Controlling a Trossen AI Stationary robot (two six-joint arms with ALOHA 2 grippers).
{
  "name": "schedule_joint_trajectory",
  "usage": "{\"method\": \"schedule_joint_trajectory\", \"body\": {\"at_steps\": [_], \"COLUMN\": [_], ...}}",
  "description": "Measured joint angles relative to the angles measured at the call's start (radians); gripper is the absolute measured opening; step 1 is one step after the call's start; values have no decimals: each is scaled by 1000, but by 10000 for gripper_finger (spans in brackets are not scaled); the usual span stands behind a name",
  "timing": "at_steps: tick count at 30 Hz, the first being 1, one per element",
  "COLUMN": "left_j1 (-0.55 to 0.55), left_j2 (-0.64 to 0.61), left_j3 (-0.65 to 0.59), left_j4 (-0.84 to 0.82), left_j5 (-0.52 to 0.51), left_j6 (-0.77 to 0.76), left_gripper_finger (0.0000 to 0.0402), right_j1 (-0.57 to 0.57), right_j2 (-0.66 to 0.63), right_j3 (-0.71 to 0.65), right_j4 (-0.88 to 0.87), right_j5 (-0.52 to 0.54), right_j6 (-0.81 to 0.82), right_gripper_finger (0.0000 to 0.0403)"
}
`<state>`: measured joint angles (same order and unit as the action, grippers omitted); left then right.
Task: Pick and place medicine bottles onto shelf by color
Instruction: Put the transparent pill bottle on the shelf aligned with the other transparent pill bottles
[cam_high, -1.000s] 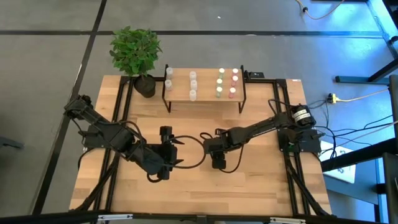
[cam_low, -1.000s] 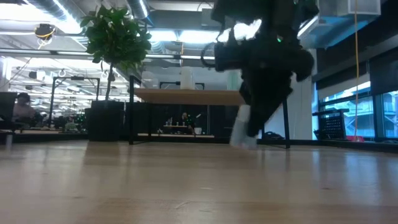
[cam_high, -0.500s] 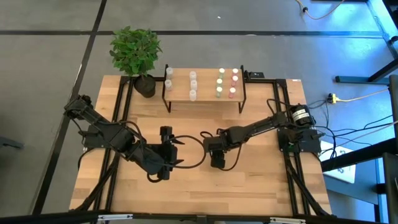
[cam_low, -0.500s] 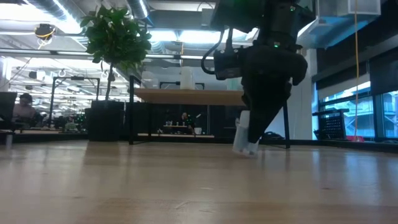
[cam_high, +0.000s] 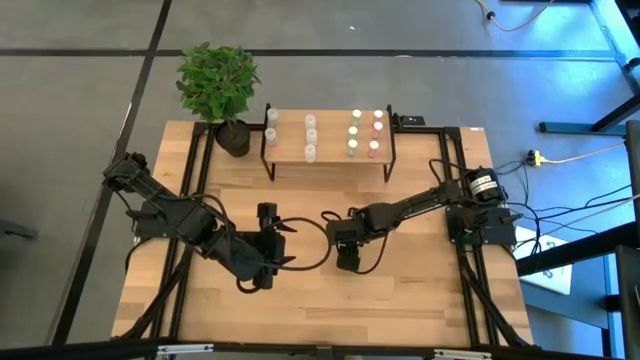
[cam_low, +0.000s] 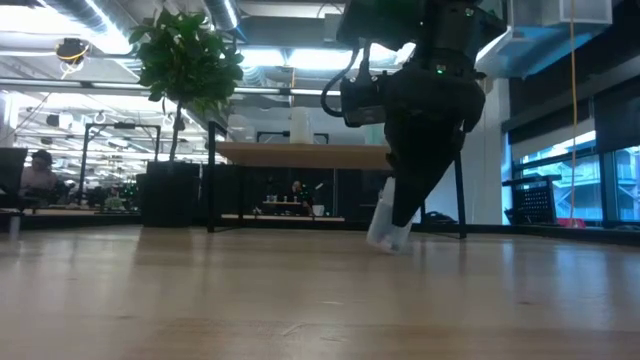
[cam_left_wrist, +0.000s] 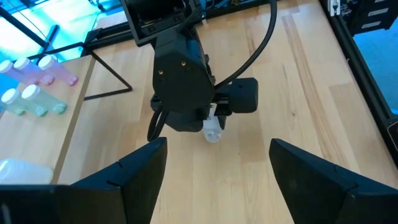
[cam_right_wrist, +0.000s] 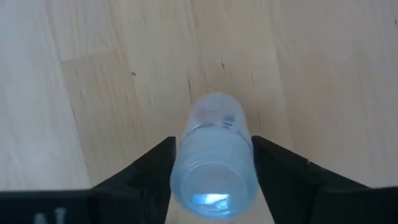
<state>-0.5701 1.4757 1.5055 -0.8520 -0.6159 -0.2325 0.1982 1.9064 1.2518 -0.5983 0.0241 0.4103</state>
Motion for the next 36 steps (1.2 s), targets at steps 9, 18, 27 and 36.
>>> {"method": "schedule_joint_trajectory", "body": {"at_steps": [9,18,27,36], "left_j1": [0,0,0,0], "left_j2": [0,0,0,0], "left_j3": [0,0,0,0], "left_j4": [0,0,0,0], "left_j5": [0,0,0,0], "left_j6": [0,0,0,0], "left_gripper_finger": [277,277,277,277], "right_j1": [-14,-25,34,120], "right_j2": [0,-1,-8,-104], "right_j3": [1,73,193,254], "right_j4": [2,-76,-329,-474], "right_j5": [-1,20,149,212], "right_j6": [-26,-78,-49,-67], "right_gripper_finger": [260,270,271,271]}}
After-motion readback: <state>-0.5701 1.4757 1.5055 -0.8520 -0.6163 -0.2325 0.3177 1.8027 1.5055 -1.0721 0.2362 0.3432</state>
